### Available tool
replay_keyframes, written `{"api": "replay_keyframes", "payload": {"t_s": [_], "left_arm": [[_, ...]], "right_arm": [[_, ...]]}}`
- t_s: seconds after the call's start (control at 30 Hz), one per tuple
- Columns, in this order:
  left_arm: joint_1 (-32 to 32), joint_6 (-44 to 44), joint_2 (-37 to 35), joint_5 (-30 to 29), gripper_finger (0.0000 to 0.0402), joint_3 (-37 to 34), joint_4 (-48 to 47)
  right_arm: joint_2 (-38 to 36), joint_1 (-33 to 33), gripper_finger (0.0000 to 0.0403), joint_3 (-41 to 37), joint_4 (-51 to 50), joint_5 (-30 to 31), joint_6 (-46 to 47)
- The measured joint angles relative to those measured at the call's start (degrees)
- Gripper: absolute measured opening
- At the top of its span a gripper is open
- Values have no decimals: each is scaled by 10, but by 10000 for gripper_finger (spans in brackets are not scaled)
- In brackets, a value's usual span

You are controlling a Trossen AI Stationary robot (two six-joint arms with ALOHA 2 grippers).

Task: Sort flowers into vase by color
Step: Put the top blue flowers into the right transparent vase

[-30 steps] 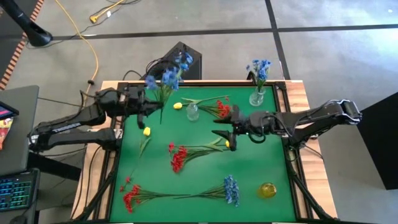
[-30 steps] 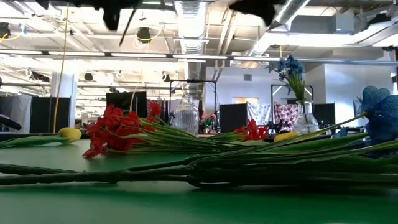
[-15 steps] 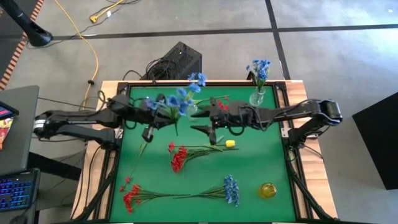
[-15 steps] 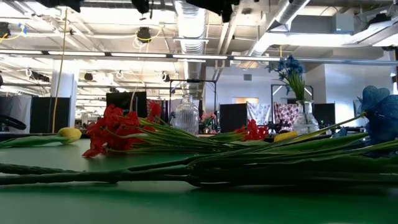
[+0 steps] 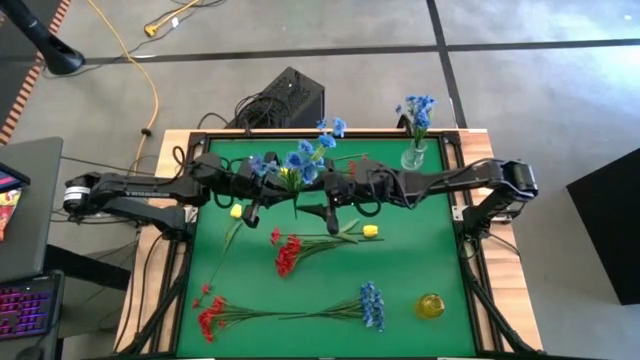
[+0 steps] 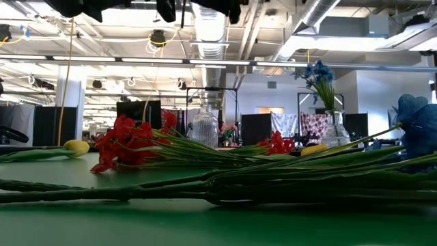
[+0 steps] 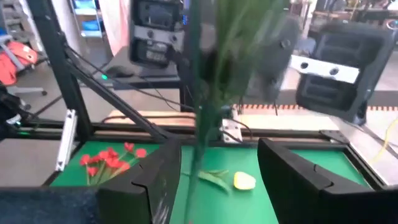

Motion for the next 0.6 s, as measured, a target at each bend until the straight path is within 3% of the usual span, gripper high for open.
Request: {"api": "replay_keyframes", "payload": {"t_s": [0.23, 0.6], "left_arm": [[0, 6, 0, -45, 9, 0, 23], [0, 11, 0, -61, 9, 0, 38]], "right_arm": [[-1, -6, 240, 0, 27, 0, 8], [-1, -19, 239, 0, 45, 1, 19]]}}
